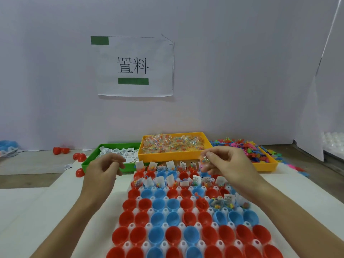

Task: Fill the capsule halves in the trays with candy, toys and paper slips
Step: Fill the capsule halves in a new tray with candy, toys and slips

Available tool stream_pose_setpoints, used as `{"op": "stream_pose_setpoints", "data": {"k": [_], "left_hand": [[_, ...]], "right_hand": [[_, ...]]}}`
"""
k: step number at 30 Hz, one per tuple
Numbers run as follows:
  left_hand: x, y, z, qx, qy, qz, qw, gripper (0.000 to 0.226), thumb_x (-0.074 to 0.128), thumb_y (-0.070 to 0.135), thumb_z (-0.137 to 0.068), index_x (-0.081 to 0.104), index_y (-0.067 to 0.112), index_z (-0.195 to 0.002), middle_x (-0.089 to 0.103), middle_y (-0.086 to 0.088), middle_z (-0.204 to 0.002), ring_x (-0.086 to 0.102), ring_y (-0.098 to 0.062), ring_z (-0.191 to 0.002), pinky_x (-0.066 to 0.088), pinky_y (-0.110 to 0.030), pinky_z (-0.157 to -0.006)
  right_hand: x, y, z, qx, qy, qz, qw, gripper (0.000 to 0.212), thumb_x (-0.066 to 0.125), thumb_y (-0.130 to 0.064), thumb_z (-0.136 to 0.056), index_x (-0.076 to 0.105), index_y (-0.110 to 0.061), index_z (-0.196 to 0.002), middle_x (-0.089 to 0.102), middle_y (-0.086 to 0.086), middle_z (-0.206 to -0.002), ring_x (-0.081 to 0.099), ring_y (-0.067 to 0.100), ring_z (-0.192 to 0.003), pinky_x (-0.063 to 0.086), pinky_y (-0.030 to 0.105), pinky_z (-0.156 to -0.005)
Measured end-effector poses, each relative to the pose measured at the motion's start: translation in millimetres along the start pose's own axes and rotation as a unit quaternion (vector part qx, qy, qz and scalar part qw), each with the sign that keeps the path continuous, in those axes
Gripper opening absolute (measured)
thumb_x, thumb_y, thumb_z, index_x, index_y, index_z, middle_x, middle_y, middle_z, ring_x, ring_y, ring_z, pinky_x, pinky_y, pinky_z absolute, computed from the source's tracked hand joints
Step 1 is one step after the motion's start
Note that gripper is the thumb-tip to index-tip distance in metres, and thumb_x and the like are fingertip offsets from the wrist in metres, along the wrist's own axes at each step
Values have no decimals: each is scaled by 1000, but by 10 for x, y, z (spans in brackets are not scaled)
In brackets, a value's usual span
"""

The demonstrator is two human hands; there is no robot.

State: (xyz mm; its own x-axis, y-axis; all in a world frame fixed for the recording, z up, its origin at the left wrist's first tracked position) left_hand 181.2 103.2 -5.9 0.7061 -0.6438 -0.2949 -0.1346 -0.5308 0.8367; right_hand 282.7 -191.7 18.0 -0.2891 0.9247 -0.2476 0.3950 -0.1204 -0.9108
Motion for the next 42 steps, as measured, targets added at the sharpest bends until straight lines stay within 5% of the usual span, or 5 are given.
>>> {"op": "stream_pose_setpoints", "data": {"k": [8, 14, 23, 33, 42], "left_hand": [[467, 977, 551, 132, -207, -34, 969, 18, 68, 11, -89, 69, 29, -91, 70, 5, -76, 68, -14, -71, 57, -26, -63], [490, 1017, 768, 100, -176, 10, 979, 24, 78, 23, -80, 67, 34, -99, 73, 14, -82, 69, -4, -77, 56, -17, -68], [522, 914, 870, 67, -186, 87, 976, 17, 78, 7, -80, 73, 21, -88, 75, 3, -80, 73, -18, -78, 61, -39, -76], [454, 826, 823, 53, -143, 98, 983, 23, 71, 5, -85, 69, 28, -84, 64, -7, -65, 66, -27, -64, 58, -47, -67], [490, 840, 840, 53, -168, 131, 976, 25, 73, 1, -83, 77, 26, -83, 70, -8, -64, 70, -21, -60, 57, -23, -60]], "right_hand": [[52, -117, 245, -5, -16, -6, 1000, 19, 61, -13, -97, 78, -20, -94, 75, -2, -80, 70, 11, -68, 54, 20, -61], [205, -264, 335, -33, -72, -31, 996, 15, 63, -9, -95, 77, -13, -96, 76, 3, -78, 74, 17, -71, 56, 21, -63], [389, -280, 434, -35, -149, -45, 987, 11, 65, -7, -94, 75, -10, -97, 76, 9, -83, 75, 23, -75, 59, 24, -67], [157, -144, 345, -19, -60, 116, 991, 16, 65, -18, -95, 77, -29, -91, 76, -12, -85, 72, 5, -79, 58, 21, -74], [365, -256, 448, -51, -170, 43, 983, 12, 74, -21, -89, 75, -23, -101, 77, -7, -88, 74, 11, -82, 59, 25, -80]]}}
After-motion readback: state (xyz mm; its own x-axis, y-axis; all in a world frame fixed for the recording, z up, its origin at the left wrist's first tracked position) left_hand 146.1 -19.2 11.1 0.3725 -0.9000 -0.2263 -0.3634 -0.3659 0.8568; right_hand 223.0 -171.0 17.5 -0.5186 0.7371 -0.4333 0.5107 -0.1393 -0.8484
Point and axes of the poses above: each hand's wrist, its own z-axis away from the middle knuckle, its own x-axis out of the palm, y = z × x, the point moved 5 cm from there along -z, towards the middle knuckle
